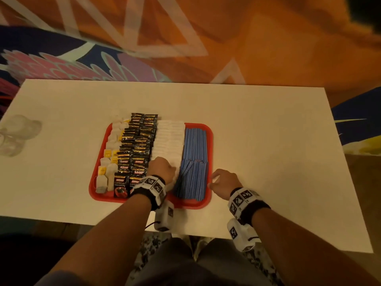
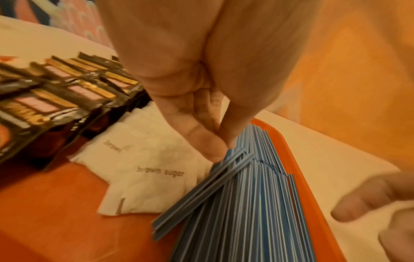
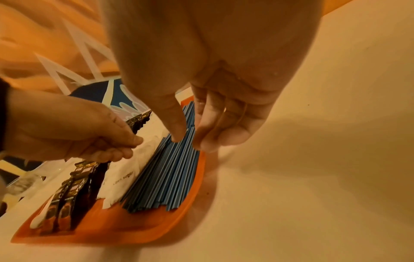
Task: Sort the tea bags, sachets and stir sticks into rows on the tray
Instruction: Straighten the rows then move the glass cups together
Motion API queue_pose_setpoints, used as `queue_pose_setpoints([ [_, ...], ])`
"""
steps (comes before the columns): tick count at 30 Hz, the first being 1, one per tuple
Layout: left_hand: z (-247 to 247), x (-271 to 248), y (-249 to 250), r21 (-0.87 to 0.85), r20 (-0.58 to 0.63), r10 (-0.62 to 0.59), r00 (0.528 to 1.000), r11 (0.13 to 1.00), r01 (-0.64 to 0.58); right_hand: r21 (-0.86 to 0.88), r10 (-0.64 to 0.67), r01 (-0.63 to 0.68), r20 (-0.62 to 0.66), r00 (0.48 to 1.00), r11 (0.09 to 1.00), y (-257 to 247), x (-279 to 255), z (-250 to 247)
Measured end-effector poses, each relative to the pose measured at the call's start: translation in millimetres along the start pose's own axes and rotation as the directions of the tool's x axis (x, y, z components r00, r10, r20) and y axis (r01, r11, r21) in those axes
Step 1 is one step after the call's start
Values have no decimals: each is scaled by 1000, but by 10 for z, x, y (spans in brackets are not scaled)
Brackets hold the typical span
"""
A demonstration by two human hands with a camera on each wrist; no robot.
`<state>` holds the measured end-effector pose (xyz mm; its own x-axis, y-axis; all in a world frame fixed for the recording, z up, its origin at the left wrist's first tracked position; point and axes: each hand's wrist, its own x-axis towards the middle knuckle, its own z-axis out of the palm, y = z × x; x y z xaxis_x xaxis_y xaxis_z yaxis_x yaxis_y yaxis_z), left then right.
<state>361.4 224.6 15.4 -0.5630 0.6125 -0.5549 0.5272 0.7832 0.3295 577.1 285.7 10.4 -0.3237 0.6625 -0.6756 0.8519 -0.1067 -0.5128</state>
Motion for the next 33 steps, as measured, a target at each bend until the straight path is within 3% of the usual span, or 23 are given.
queue_pose_setpoints([
  [3, -205, -44, -332, -74, -180, -25, 983, 997, 12, 54, 58, -56, -46, 997, 997, -5, -10, 18],
  [6, -399, -90, -766, -174, -369, -160, 916, 980, 101, 71, 111, -107, -54, 992, 992, -43, -19, 43],
  [9, -523, -96, -1228, -235, -414, -309, 856, 945, 227, 103, 172, -170, -13, 985, 980, -99, -29, 72],
  [12, -606, -76, -1603, -289, -323, -504, 801, 859, 423, 81, 181, -183, 37, 983, 980, -147, -53, 119],
  [15, -622, 11, -1867, -123, -234, -487, 842, 873, 471, 181, 210, -230, 124, 970, 956, -203, -50, 186],
  [18, -644, 75, -1949, 191, -148, -355, 923, 906, 378, 283, 261, -308, 191, 946, 909, -262, -49, 214],
  [21, -703, 203, -2068, 404, -64, -283, 957, 870, 284, 321, 273, -332, 216, 937, 887, -346, -60, 186],
  [26, -873, 388, -2145, 476, -27, -222, 975, 854, 208, 370, 277, -320, 166, 946, 872, -537, 77, 186],
  [30, -1111, 563, -2099, 461, -1, -193, 981, 871, 171, 441, 318, -284, -2, 948, 851, -607, 354, 254],
  [33, -1265, 792, -2096, 415, -6, -152, 988, 899, 141, 270, 290, -263, -62, 955, 926, -807, 449, 286],
])
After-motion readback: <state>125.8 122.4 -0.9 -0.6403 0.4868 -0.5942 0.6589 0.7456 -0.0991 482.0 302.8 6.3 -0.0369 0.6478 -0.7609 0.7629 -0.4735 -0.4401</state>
